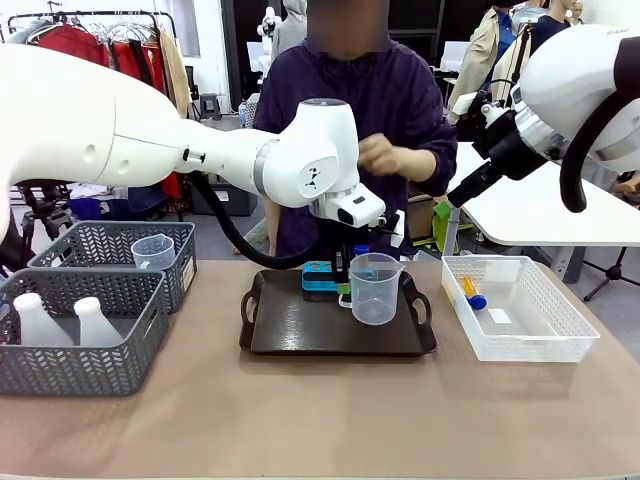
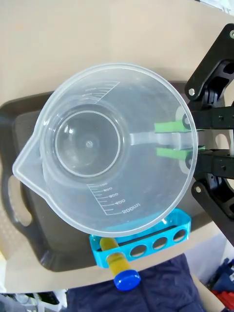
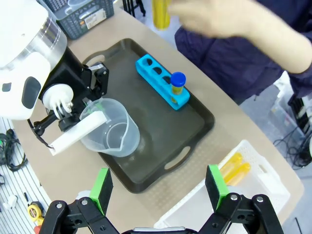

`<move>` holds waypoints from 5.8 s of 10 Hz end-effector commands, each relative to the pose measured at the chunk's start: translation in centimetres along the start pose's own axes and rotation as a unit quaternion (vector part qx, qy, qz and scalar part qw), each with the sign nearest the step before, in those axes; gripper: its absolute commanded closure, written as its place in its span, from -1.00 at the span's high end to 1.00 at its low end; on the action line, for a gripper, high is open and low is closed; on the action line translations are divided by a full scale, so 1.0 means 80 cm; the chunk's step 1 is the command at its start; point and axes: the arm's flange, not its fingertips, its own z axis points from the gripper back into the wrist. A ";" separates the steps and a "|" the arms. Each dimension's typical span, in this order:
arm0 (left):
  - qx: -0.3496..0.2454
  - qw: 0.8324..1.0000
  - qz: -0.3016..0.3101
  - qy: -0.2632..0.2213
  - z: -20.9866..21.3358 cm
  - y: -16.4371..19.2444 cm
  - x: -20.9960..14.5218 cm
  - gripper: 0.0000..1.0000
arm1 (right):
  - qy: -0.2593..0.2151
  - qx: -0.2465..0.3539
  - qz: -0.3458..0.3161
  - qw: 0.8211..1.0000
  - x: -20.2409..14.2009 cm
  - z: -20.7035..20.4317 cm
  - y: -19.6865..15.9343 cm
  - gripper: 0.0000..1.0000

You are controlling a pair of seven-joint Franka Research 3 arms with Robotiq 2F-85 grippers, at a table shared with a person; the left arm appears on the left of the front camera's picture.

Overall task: Prepare the laboratory tools.
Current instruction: Pick up one Large Measuring Cup and place it on the Handle tray, then pick up one Small flask and place it on the Handle tray.

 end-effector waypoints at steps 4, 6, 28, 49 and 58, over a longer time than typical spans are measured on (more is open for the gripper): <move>0.018 1.000 0.025 -0.008 0.019 -0.008 -0.026 -1.00 | -0.002 0.002 -0.001 1.000 -0.001 0.001 -0.001 1.00; 0.021 0.999 0.042 -0.011 0.027 -0.009 -0.040 -1.00 | -0.002 0.002 -0.001 1.000 -0.001 0.001 -0.001 1.00; -0.027 0.998 -0.051 0.034 -0.068 0.052 0.037 -1.00 | -0.002 0.002 -0.001 1.000 -0.001 0.001 -0.001 1.00; 0.056 0.987 0.148 0.038 0.124 -0.036 -0.111 1.00 | -0.002 0.002 -0.001 1.000 -0.001 0.001 -0.001 1.00; 0.061 0.954 0.287 0.061 0.181 -0.034 -0.146 1.00 | -0.002 0.002 -0.001 1.000 -0.001 0.001 -0.001 1.00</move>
